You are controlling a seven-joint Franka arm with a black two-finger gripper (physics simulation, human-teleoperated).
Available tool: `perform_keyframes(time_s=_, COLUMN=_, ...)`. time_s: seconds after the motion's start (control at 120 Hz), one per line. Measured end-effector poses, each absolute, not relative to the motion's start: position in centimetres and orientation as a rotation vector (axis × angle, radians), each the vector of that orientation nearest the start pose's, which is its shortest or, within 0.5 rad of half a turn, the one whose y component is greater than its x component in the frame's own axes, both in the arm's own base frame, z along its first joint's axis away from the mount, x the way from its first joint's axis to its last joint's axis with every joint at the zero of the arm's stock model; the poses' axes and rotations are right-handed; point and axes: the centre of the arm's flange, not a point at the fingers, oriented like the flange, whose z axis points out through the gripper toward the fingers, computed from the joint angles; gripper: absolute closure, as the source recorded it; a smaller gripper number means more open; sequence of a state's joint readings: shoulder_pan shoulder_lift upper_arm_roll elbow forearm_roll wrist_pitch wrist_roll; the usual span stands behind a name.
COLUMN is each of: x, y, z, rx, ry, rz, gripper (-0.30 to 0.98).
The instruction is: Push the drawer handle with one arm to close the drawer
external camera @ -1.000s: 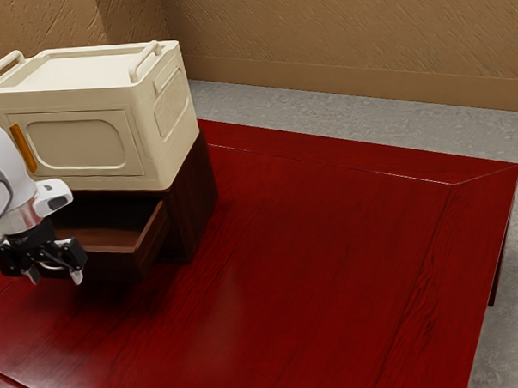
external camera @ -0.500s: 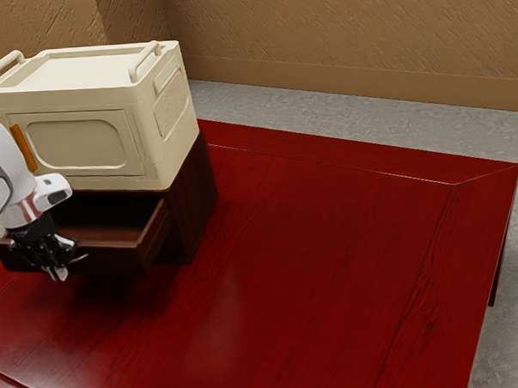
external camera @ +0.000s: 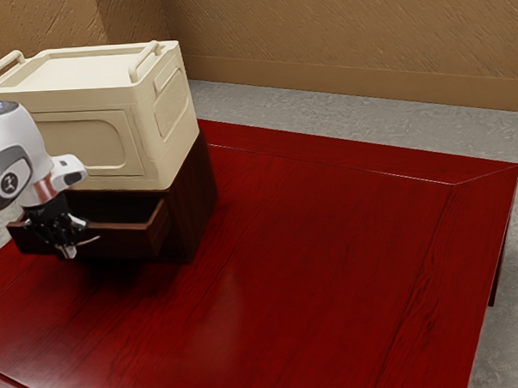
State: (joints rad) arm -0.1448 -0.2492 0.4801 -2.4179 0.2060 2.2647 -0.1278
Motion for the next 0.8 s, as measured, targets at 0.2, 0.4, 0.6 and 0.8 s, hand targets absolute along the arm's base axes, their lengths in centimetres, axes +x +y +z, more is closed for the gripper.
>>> perform_keyframes(time_s=0.2, x=45.3, y=16.5, z=40.4, rx=-3.025, ry=-0.514, rz=-0.171, gripper=0.78)
perform_keyframes(time_s=0.4, x=46.3, y=16.6, z=40.4, rx=-3.015, ry=-0.517, rz=-0.269, gripper=0.78)
perform_keyframes(time_s=0.6, x=48.1, y=16.6, z=40.5, rx=-3.001, ry=-0.521, rz=-0.334, gripper=0.79)
perform_keyframes(time_s=0.8, x=49.2, y=16.8, z=40.3, rx=-2.99, ry=-0.535, rz=-0.353, gripper=0.79)
